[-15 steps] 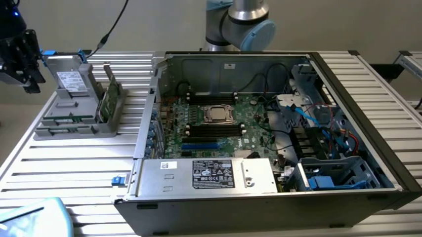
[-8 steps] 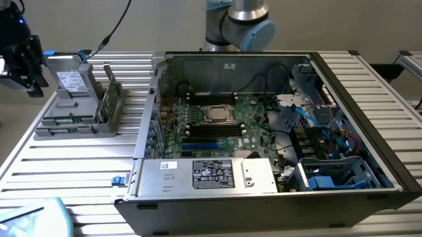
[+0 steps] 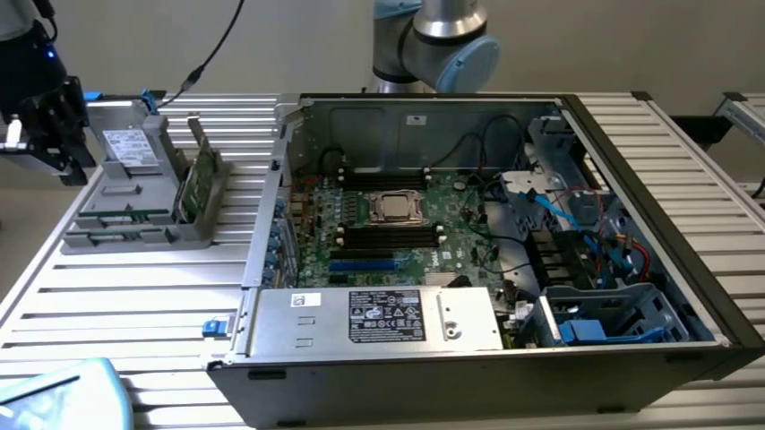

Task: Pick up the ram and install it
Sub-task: 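Pick up the ram and move it above insertion slot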

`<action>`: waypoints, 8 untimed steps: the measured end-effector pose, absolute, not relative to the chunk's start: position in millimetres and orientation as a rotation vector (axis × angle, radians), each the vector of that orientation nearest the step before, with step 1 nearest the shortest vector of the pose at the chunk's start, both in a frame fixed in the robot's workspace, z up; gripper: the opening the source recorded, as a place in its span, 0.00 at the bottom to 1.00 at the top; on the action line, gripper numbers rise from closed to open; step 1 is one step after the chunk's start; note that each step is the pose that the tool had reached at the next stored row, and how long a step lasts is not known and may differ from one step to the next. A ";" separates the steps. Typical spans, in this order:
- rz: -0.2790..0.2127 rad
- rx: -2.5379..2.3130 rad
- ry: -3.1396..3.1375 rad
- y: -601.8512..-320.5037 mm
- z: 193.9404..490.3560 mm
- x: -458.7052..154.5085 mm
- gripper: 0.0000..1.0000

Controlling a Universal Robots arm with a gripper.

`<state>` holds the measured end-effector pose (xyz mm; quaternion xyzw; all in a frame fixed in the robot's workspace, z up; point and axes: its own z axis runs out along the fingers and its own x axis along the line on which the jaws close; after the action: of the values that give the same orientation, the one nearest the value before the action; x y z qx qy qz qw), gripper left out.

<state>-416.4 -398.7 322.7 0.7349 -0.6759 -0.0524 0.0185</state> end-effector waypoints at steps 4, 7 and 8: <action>-0.163 2.282 -2.099 -398.7 315.4 -416.2 0.37; -0.163 2.282 -2.099 -398.8 310.0 -415.4 0.37; -0.163 2.282 -2.099 -398.8 308.1 -415.0 0.37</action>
<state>-415.0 -398.8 308.1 0.7349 -0.6758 -0.0524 0.0185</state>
